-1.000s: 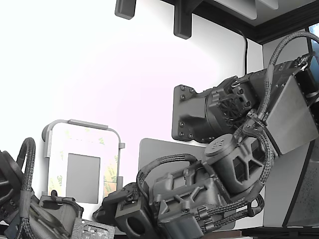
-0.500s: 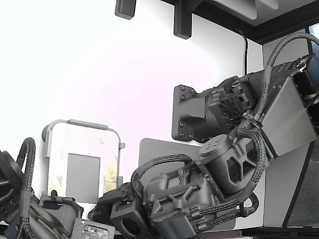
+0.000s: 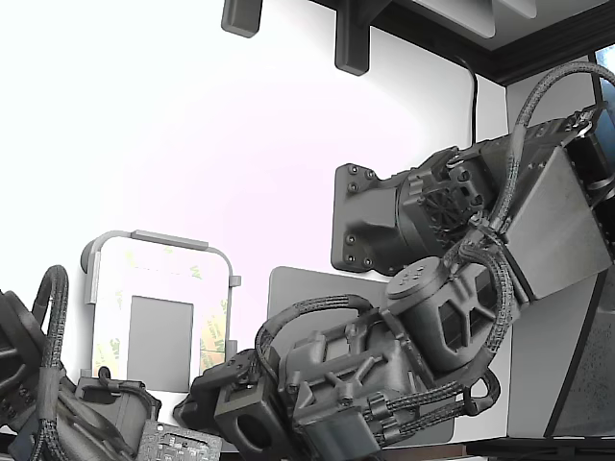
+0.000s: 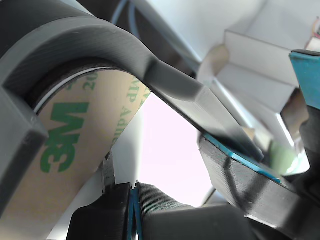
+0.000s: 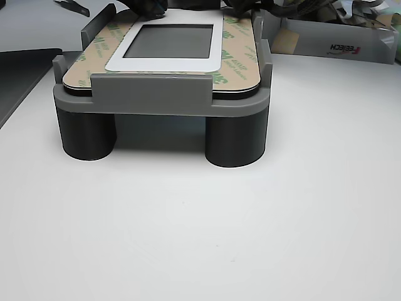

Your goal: Peel off protective film from adhesive tape.

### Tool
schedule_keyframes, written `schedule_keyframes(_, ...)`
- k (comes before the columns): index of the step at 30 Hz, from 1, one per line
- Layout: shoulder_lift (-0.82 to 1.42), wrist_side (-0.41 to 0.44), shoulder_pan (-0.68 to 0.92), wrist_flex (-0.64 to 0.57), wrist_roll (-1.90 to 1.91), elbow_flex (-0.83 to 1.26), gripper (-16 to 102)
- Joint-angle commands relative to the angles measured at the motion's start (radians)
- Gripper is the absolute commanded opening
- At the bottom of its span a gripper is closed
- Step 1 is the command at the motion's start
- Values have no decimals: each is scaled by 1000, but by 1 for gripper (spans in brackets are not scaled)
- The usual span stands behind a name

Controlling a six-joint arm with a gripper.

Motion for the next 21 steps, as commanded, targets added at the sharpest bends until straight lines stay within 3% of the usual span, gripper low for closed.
schedule_keyframes(1,31,0,-3,0,3,-20,-11)
schedule_keyframes(21,40,12,15,8,23,-15,-11)
